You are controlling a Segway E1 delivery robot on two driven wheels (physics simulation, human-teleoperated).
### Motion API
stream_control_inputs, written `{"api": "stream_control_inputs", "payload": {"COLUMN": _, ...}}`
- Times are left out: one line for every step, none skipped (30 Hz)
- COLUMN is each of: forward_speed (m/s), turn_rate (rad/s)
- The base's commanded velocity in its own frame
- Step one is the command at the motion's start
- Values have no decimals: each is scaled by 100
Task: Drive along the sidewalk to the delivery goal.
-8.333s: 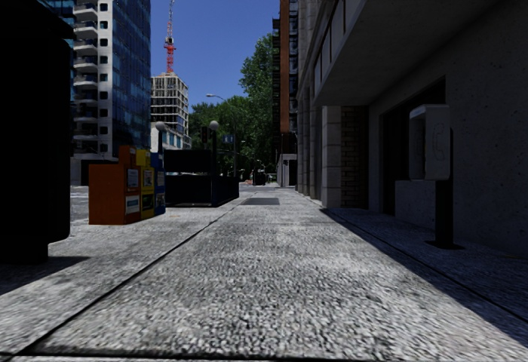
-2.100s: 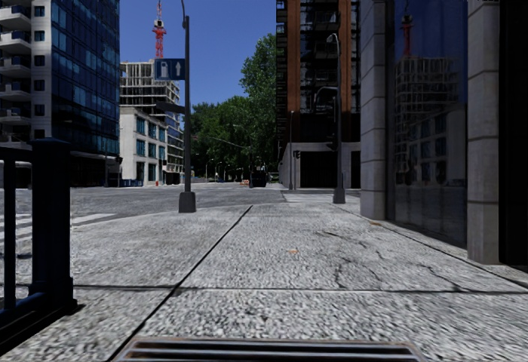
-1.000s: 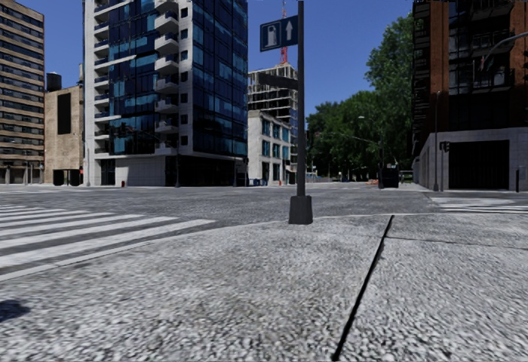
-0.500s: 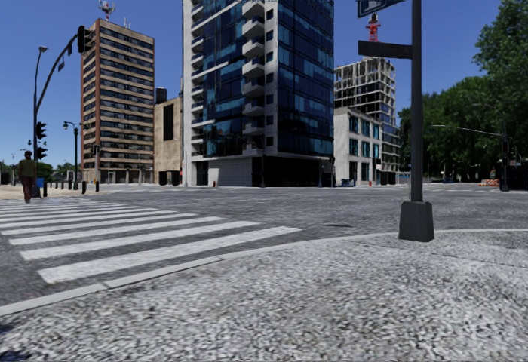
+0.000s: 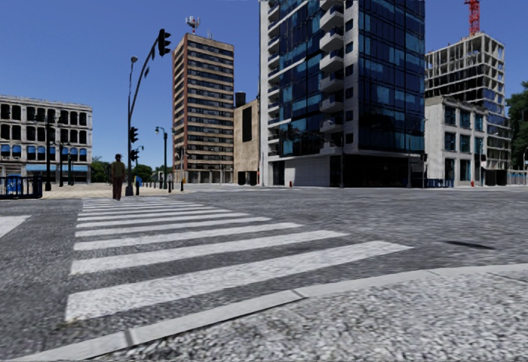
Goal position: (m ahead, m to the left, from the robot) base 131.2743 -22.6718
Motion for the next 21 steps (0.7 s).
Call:
{"api": "stream_control_inputs", "payload": {"forward_speed": 197, "turn_rate": 62}}
{"api": "stream_control_inputs", "payload": {"forward_speed": 197, "turn_rate": 62}}
{"api": "stream_control_inputs", "payload": {"forward_speed": 197, "turn_rate": 62}}
{"api": "stream_control_inputs", "payload": {"forward_speed": 197, "turn_rate": 62}}
{"api": "stream_control_inputs", "payload": {"forward_speed": 197, "turn_rate": 62}}
{"api": "stream_control_inputs", "payload": {"forward_speed": 197, "turn_rate": 51}}
{"api": "stream_control_inputs", "payload": {"forward_speed": 197, "turn_rate": 0}}
{"api": "stream_control_inputs", "payload": {"forward_speed": 197, "turn_rate": 0}}
{"api": "stream_control_inputs", "payload": {"forward_speed": 197, "turn_rate": 0}}
{"api": "stream_control_inputs", "payload": {"forward_speed": 197, "turn_rate": 0}}
{"api": "stream_control_inputs", "payload": {"forward_speed": 197, "turn_rate": 0}}
{"api": "stream_control_inputs", "payload": {"forward_speed": 197, "turn_rate": 0}}
{"api": "stream_control_inputs", "payload": {"forward_speed": 197, "turn_rate": 0}}
{"api": "stream_control_inputs", "payload": {"forward_speed": 197, "turn_rate": 0}}
{"api": "stream_control_inputs", "payload": {"forward_speed": 197, "turn_rate": 0}}
{"api": "stream_control_inputs", "payload": {"forward_speed": 197, "turn_rate": 0}}
{"api": "stream_control_inputs", "payload": {"forward_speed": 198, "turn_rate": 0}}
{"api": "stream_control_inputs", "payload": {"forward_speed": 198, "turn_rate": 0}}
{"api": "stream_control_inputs", "payload": {"forward_speed": 198, "turn_rate": 0}}
{"api": "stream_control_inputs", "payload": {"forward_speed": 198, "turn_rate": 0}}
{"api": "stream_control_inputs", "payload": {"forward_speed": 198, "turn_rate": 0}}
